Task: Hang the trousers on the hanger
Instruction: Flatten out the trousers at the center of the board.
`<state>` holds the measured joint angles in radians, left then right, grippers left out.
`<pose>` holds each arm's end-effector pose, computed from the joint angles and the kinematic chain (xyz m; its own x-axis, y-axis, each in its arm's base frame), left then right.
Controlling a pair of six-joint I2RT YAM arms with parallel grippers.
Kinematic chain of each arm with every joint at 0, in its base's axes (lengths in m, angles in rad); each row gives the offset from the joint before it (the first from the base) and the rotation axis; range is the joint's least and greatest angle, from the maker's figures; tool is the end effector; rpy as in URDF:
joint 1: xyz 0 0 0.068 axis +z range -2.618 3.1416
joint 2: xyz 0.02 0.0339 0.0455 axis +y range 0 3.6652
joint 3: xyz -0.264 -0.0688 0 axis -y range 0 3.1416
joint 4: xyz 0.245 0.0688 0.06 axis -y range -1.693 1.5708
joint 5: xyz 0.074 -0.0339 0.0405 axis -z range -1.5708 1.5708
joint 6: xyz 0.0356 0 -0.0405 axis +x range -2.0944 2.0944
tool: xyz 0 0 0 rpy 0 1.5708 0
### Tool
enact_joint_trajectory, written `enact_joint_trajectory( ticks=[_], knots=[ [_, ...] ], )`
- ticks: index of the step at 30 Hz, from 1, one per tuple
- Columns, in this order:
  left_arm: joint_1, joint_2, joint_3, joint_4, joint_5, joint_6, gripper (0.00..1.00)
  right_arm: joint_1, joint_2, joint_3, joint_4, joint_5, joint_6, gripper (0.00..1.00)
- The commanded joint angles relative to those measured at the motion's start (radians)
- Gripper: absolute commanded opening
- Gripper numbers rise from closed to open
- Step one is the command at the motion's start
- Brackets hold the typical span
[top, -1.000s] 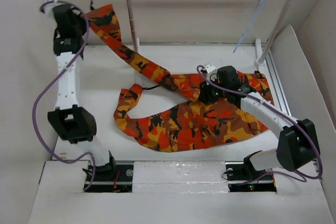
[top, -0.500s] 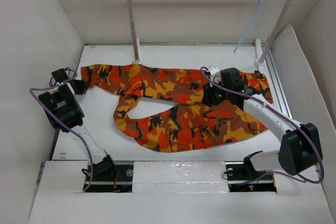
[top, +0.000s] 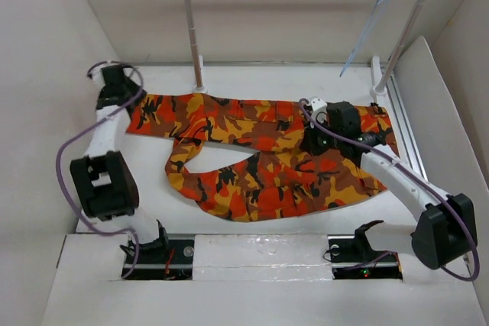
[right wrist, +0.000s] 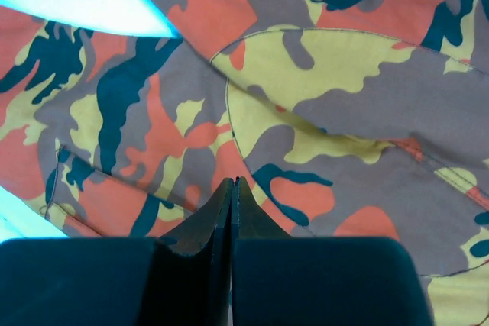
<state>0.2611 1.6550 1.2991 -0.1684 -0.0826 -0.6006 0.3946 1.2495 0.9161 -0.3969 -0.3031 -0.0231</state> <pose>0.3736 0.1029 0.2926 -0.2146 -0.6403 -0.7375 -0.5425 0.7061 -0.4552 0.2435 0.1129 0.2685 -0.6024 -0.2748 -0.7494 -0.5863 0.7894 0.1819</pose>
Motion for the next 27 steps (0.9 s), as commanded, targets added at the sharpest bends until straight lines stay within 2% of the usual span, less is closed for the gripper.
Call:
enact_joint_trajectory(
  ticks=[1, 3, 4, 5, 6, 7, 8, 9, 10, 11, 13, 17, 19, 23, 24, 25, 26, 27],
  knots=[
    [-0.252, -0.154, -0.084, -0.111, -0.154, 0.177, 0.41, 0.015, -0.05, -0.017, 0.026, -0.024, 0.015, 0.0],
    [-0.336, -0.19, -0.17, -0.167, -0.14, 0.183, 0.32, 0.024, -0.059, -0.029, 0.026, -0.031, 0.014, 0.0],
    [-0.367, -0.233, -0.2, -0.18, -0.125, 0.176, 0.31, 0.024, -0.064, -0.034, 0.029, -0.036, 0.014, 0.0],
    [-0.397, -0.251, -0.236, -0.195, -0.085, 0.161, 0.35, 0.024, -0.073, -0.037, 0.029, -0.045, 0.012, 0.07],
    [-0.398, -0.273, -0.292, -0.232, -0.057, 0.144, 0.39, 0.024, -0.076, -0.042, 0.029, -0.051, 0.011, 0.15],
    [-0.398, -0.312, -0.32, -0.244, -0.045, 0.115, 0.43, 0.035, -0.079, -0.042, 0.026, -0.053, 0.011, 0.32],
    [-0.398, -0.336, -0.348, -0.261, -0.052, 0.101, 0.53, 0.035, -0.09, -0.046, 0.027, -0.062, 0.011, 0.4],
    [-0.398, -0.403, -0.4, -0.288, -0.066, 0.096, 0.64, 0.044, -0.104, -0.065, 0.036, -0.073, 0.015, 0.52],
    [-0.398, -0.403, -0.4, -0.289, -0.066, 0.097, 0.64, 0.044, -0.104, -0.065, 0.036, -0.073, 0.015, 0.52],
    [-0.398, -0.417, -0.412, -0.296, -0.087, 0.101, 0.73, 0.044, -0.116, -0.072, 0.046, -0.085, 0.018, 0.54],
    [-0.398, -0.419, -0.426, -0.295, -0.086, 0.116, 0.77, 0.055, -0.122, -0.094, 0.055, -0.096, 0.02, 0.58],
    [-0.398, -0.316, -0.422, -0.269, -0.062, 0.13, 0.78, 0.085, -0.119, -0.115, 0.059, -0.11, 0.02, 0.63],
    [-0.398, -0.252, -0.429, -0.235, -0.042, 0.146, 0.71, 0.095, -0.125, -0.123, 0.061, -0.105, 0.02, 0.63],
    [-0.398, -0.169, -0.428, -0.172, -0.035, 0.136, 0.44, 0.104, -0.153, -0.126, 0.049, -0.079, 0.022, 0.62],
    [-0.398, -0.159, -0.425, -0.172, -0.049, 0.118, 0.43, 0.104, -0.156, -0.123, 0.044, -0.079, 0.02, 0.62],
    [-0.398, -0.147, -0.417, -0.175, -0.065, 0.104, 0.36, 0.104, -0.163, -0.12, 0.041, -0.08, 0.022, 0.61],
    [-0.398, -0.15, -0.409, -0.196, -0.086, 0.084, 0.07, 0.104, -0.168, -0.117, 0.03, -0.085, 0.02, 0.61],
    [-0.398, -0.162, -0.402, -0.204, -0.085, 0.072, 0.0, 0.115, -0.171, -0.112, 0.026, -0.083, 0.017, 0.61]
  ],
)
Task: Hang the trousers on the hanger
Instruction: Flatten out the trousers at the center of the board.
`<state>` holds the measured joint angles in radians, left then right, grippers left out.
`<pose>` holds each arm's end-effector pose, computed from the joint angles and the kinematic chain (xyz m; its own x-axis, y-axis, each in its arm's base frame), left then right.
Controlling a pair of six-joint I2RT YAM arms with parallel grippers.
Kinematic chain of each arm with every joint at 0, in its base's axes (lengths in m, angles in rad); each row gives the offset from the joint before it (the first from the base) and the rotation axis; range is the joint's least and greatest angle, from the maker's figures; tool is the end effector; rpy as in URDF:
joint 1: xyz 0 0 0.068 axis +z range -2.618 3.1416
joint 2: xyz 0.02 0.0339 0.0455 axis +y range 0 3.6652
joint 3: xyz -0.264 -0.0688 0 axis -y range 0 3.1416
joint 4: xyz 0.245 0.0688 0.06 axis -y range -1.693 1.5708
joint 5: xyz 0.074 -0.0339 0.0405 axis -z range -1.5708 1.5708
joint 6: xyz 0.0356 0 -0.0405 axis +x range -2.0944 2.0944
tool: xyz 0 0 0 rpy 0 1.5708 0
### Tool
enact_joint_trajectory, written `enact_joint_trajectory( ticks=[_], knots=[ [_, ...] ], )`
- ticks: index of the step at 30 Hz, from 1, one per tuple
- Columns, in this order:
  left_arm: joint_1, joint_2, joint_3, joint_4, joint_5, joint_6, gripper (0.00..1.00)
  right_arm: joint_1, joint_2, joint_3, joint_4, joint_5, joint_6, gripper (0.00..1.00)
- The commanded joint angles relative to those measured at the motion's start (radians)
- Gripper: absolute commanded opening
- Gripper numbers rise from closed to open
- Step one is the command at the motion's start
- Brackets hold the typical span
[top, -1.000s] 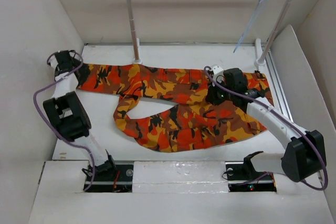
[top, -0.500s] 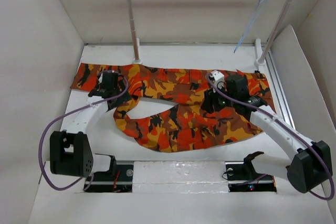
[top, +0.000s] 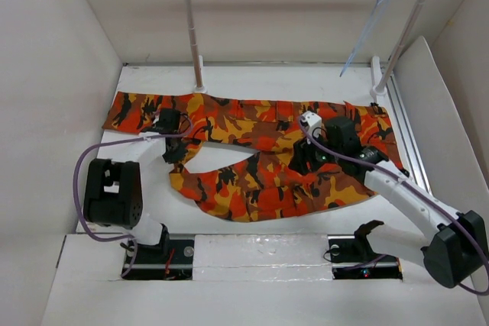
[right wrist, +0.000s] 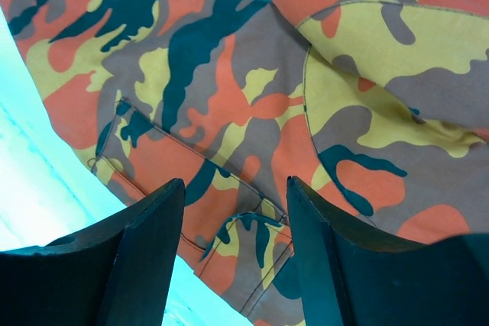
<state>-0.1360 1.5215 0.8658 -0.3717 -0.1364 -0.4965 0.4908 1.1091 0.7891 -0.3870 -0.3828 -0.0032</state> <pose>0.2922 -0.0351 0.1818 -0.7765 -0.3701 -0.5101 -0.3471 0.9267 -0.1440 0.2012 0.1226 0.2602 -0.5707 -0.3083 -0.7611 -0.6895 0.6833 0.2402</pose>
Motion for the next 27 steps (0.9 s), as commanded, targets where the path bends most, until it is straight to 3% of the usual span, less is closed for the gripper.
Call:
enact_joint_trajectory(
  ticks=[1, 4, 10, 14, 19, 21, 24, 27],
  knots=[
    [-0.001, -0.085, 0.03, -0.007, -0.031, -0.057, 0.0, 0.019, -0.037, 0.016, 0.013, 0.01, -0.003, 0.61],
    [-0.001, -0.257, -0.01, -0.032, 0.001, -0.108, 0.0, 0.019, -0.031, 0.0, 0.045, 0.038, 0.035, 0.62],
    [-0.02, -0.564, -0.125, -0.202, 0.001, -0.279, 0.0, 0.028, 0.204, 0.058, 0.184, 0.127, 0.126, 0.64],
    [-0.033, -0.765, -0.094, -0.393, -0.057, -0.535, 0.0, -0.018, 0.349, 0.099, 0.246, 0.069, 0.155, 0.62],
    [-0.033, -1.008, -0.045, -0.544, -0.17, -0.775, 0.0, -0.018, 0.367, 0.084, 0.273, 0.061, 0.175, 0.62],
    [-0.033, -1.037, 0.06, -0.581, -0.228, -0.795, 0.0, -0.018, 0.368, 0.075, 0.277, 0.05, 0.175, 0.62],
    [-0.024, -0.951, 0.247, -0.694, -0.33, -0.784, 0.0, -0.018, 0.362, 0.064, 0.272, 0.053, 0.16, 0.62],
    [-0.011, -0.926, 0.328, -0.766, -0.402, -0.72, 0.0, -0.009, 0.362, 0.055, 0.257, 0.061, 0.141, 0.62]
  ],
)
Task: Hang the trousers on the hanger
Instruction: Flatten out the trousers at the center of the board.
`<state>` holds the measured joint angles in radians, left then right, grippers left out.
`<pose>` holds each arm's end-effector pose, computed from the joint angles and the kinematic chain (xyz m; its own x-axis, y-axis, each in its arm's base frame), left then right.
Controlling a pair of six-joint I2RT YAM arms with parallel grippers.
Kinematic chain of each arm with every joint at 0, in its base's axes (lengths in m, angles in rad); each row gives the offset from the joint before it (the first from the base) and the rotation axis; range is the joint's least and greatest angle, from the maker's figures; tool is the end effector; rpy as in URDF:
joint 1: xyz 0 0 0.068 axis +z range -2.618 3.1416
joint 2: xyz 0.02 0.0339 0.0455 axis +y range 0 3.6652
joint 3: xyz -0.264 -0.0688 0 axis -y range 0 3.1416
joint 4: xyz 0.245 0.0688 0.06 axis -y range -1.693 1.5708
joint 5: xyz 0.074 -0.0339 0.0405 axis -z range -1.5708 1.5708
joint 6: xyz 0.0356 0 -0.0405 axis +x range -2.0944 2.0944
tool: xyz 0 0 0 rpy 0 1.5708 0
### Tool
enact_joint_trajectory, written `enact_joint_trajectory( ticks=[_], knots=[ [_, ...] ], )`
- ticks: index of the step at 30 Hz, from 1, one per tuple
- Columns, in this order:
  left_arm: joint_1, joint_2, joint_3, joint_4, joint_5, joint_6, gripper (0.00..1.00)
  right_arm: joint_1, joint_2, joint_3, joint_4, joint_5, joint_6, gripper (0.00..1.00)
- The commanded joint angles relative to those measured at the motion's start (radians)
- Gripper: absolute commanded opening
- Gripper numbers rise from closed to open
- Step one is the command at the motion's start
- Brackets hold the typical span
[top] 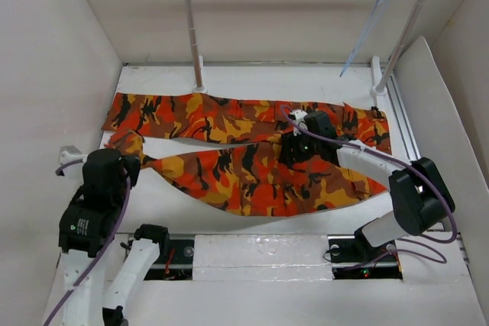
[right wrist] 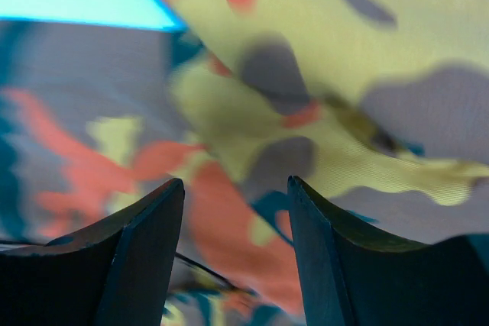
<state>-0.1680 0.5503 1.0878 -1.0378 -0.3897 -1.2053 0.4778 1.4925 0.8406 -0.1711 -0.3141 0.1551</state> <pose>0.0698 0.0019 0.3772 -0.0065 -0.8751 -0.4838 -0.5039 0.4208 -0.7543 0.2648 0.1495 0.1967 -0.7396 -0.2176 -0.6369 -0.5158 0.7911 0.3289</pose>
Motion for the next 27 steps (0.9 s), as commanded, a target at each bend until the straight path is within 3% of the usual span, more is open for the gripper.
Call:
enact_joint_trajectory(
  ticks=[1, 4, 9, 11, 13, 14, 17, 18, 20, 21, 26, 27],
  knots=[
    [0.042, 0.03, 0.103, -0.097, -0.155, 0.015, 0.0, 0.004, -0.023, 0.0, 0.038, -0.01, -0.022, 0.62],
    [0.042, 0.033, 0.051, -0.096, -0.149, 0.021, 0.05, -0.005, -0.028, 0.006, 0.032, -0.011, -0.032, 0.62],
    [0.042, 0.21, -0.077, 0.069, -0.065, 0.136, 0.39, -0.015, -0.028, 0.034, -0.01, 0.047, -0.074, 0.63],
    [0.051, 0.275, -0.095, 0.204, -0.08, 0.159, 0.44, -0.044, -0.04, 0.026, -0.013, 0.041, -0.074, 0.63],
    [0.051, 0.403, -0.085, 0.318, -0.144, 0.242, 0.41, -0.079, -0.079, 0.005, -0.015, 0.033, -0.074, 0.63],
    [0.064, 0.46, -0.062, 0.4, -0.17, 0.266, 0.34, -0.088, -0.104, -0.003, -0.025, 0.038, -0.074, 0.63],
    [0.085, 0.777, 0.156, 0.397, -0.199, 0.352, 0.27, -0.114, -0.216, -0.023, -0.08, 0.097, -0.074, 0.62],
    [0.085, 0.932, 0.323, 0.362, -0.199, 0.361, 0.27, -0.125, -0.25, -0.028, -0.093, 0.121, -0.069, 0.44],
    [0.072, 1.032, 0.453, 0.314, -0.138, 0.404, 0.28, -0.183, -0.348, -0.046, -0.145, 0.167, -0.06, 0.14],
    [0.006, 1.059, 0.483, 0.35, -0.13, 0.438, 0.3, -0.212, -0.372, -0.052, -0.159, 0.179, -0.046, 0.0],
    [-0.212, 1.007, 0.314, 0.68, 0.083, 0.584, 0.52, -0.52, -0.482, -0.095, -0.203, 0.147, -0.02, 0.0],
    [-0.243, 1.033, 0.301, 0.689, 0.112, 0.578, 0.52, -0.565, -0.482, -0.095, -0.197, 0.13, -0.016, 0.15]
  ],
)
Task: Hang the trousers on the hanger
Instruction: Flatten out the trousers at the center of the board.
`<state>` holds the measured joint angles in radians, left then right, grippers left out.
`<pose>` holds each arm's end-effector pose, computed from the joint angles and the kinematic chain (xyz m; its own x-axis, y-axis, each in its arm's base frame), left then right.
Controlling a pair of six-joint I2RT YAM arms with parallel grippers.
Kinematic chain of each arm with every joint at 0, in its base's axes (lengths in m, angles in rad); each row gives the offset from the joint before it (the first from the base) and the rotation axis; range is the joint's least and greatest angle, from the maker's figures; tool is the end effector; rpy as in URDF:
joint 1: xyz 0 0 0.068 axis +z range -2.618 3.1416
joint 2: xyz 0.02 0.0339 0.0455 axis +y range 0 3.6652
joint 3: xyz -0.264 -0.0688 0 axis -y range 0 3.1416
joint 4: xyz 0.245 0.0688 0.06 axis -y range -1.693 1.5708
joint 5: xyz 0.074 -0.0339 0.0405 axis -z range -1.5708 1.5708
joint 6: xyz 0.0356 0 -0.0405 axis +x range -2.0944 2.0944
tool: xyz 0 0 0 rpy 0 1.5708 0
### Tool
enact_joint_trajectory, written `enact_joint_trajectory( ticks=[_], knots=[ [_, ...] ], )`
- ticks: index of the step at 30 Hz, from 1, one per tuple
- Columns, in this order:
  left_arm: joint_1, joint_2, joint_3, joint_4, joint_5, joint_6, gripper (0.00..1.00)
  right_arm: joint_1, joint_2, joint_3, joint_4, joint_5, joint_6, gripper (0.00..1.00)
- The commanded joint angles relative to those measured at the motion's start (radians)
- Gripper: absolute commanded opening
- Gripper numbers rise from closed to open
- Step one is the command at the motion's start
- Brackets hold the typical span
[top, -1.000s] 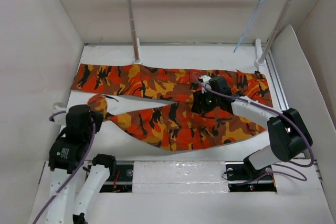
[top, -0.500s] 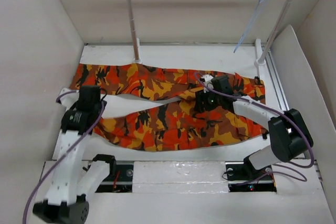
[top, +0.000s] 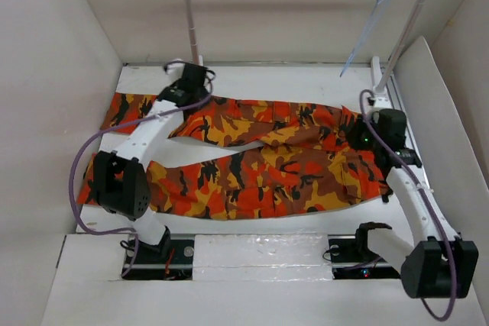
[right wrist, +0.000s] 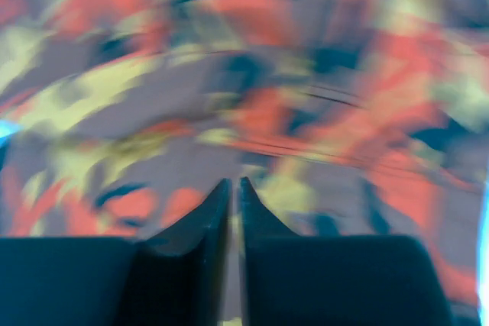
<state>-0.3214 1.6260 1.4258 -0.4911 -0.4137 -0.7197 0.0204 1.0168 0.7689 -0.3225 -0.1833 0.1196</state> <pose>0.3544 -0.1029 0.3192 -0.4519 -0.4857 -0.7483 -0.4022 0.8596 -0.3151 0.2249 0.0111 0.2772 -0.5567 0.1060 -0.8239 -0.1078 0.9742 0.1981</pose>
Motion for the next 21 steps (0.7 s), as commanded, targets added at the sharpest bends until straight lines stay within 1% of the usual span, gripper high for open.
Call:
enact_joint_trajectory(
  ticks=[1, 2, 3, 4, 5, 6, 7, 8, 9, 10, 11, 12, 13, 15, 17, 18, 19, 21],
  knots=[
    [-0.158, -0.025, -0.041, 0.154, 0.169, 0.091, 0.52, -0.149, 0.005, -0.022, -0.037, -0.01, 0.023, 0.24],
    [-0.2, -0.009, -0.038, 0.157, 0.168, 0.086, 0.52, -0.224, 0.023, -0.004, -0.035, -0.037, 0.028, 0.33],
    [-0.243, 0.026, -0.031, 0.158, 0.161, 0.092, 0.52, -0.253, 0.072, 0.012, -0.032, -0.047, 0.025, 0.51],
    [-0.336, 0.043, -0.025, 0.158, 0.135, 0.104, 0.52, -0.275, 0.101, 0.035, -0.03, -0.045, 0.02, 0.58],
    [-0.425, 0.079, -0.002, 0.126, 0.086, 0.121, 0.53, -0.345, 0.206, 0.111, -0.053, -0.009, -0.01, 0.7],
    [-0.467, 0.08, -0.002, 0.115, 0.085, 0.121, 0.53, -0.346, 0.207, 0.112, -0.061, -0.004, -0.011, 0.7],
    [-0.5, 0.087, -0.001, 0.105, 0.061, 0.12, 0.54, -0.37, 0.244, 0.131, -0.056, -0.002, -0.029, 0.71],
    [-0.53, 0.081, -0.019, 0.102, 0.047, 0.109, 0.55, -0.423, 0.278, 0.168, -0.055, -0.004, -0.05, 0.73],
    [-0.554, 0.074, -0.042, 0.133, 0.059, 0.108, 0.58, -0.456, 0.342, 0.184, -0.059, -0.036, -0.057, 0.74],
    [-0.58, 0.06, -0.068, 0.152, 0.07, 0.106, 0.58, -0.479, 0.368, 0.194, -0.047, -0.048, -0.061, 0.75],
    [-0.581, 0.034, -0.123, 0.164, 0.082, 0.097, 0.58, -0.497, 0.394, 0.207, -0.035, -0.065, -0.07, 0.77],
    [-0.581, 0.025, -0.158, 0.21, 0.117, 0.076, 0.59, -0.522, 0.461, 0.219, -0.035, -0.093, -0.071, 0.77],
    [-0.581, 0.009, -0.21, 0.23, 0.134, 0.072, 0.59, -0.522, 0.501, 0.243, -0.059, -0.154, -0.095, 0.78],
    [-0.571, -0.023, -0.251, 0.25, 0.136, 0.066, 0.59, -0.522, 0.552, 0.282, -0.09, -0.154, -0.107, 0.78],
    [-0.571, -0.054, -0.289, 0.259, 0.15, 0.071, 0.59, -0.534, 0.588, 0.277, -0.099, -0.101, -0.107, 0.78],
    [-0.571, -0.063, -0.3, 0.264, 0.159, 0.071, 0.59, -0.556, 0.594, 0.259, -0.086, -0.11, -0.107, 0.77],
    [-0.571, -0.084, -0.324, 0.275, 0.162, 0.069, 0.59, -0.565, 0.603, 0.238, -0.066, -0.172, -0.095, 0.76],
    [-0.562, -0.106, -0.353, 0.296, 0.168, 0.062, 0.59, -0.565, 0.627, 0.234, -0.067, -0.177, -0.083, 0.74]
  ],
)
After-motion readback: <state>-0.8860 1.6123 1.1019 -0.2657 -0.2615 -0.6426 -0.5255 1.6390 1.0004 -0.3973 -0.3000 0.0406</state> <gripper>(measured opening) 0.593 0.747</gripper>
